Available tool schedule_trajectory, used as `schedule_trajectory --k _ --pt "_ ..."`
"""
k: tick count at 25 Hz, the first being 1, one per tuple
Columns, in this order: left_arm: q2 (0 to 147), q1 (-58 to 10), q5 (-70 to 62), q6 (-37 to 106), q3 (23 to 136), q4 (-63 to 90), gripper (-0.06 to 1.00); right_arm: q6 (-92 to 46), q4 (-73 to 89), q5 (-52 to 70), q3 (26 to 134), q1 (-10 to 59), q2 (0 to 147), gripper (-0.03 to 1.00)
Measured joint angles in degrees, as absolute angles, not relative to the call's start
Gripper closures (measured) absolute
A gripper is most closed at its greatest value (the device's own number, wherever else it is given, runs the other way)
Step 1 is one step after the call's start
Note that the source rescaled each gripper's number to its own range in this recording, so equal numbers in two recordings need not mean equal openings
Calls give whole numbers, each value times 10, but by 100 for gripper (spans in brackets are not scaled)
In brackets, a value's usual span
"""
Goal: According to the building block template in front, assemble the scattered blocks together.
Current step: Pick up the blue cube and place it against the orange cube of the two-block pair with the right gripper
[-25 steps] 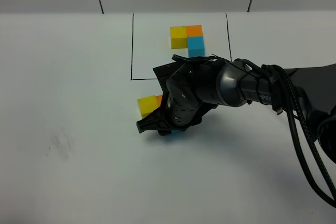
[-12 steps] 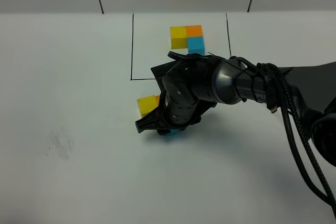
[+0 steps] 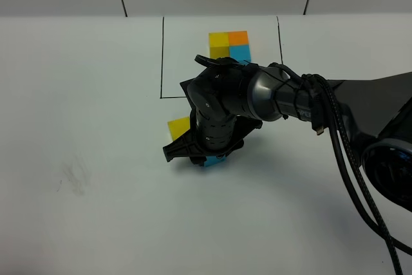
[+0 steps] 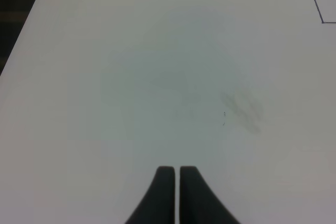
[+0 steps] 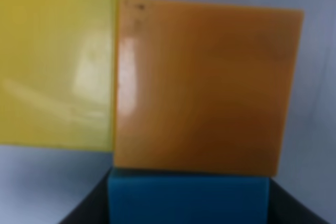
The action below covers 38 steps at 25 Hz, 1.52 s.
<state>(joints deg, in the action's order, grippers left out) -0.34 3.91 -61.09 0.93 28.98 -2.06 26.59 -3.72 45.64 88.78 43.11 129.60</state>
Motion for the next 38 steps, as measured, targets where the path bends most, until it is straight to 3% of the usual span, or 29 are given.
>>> schedule_trajectory --k 38 --pt "-3 39 -611 9 290 -21 94 259 -36 453 889 431 1297 51"
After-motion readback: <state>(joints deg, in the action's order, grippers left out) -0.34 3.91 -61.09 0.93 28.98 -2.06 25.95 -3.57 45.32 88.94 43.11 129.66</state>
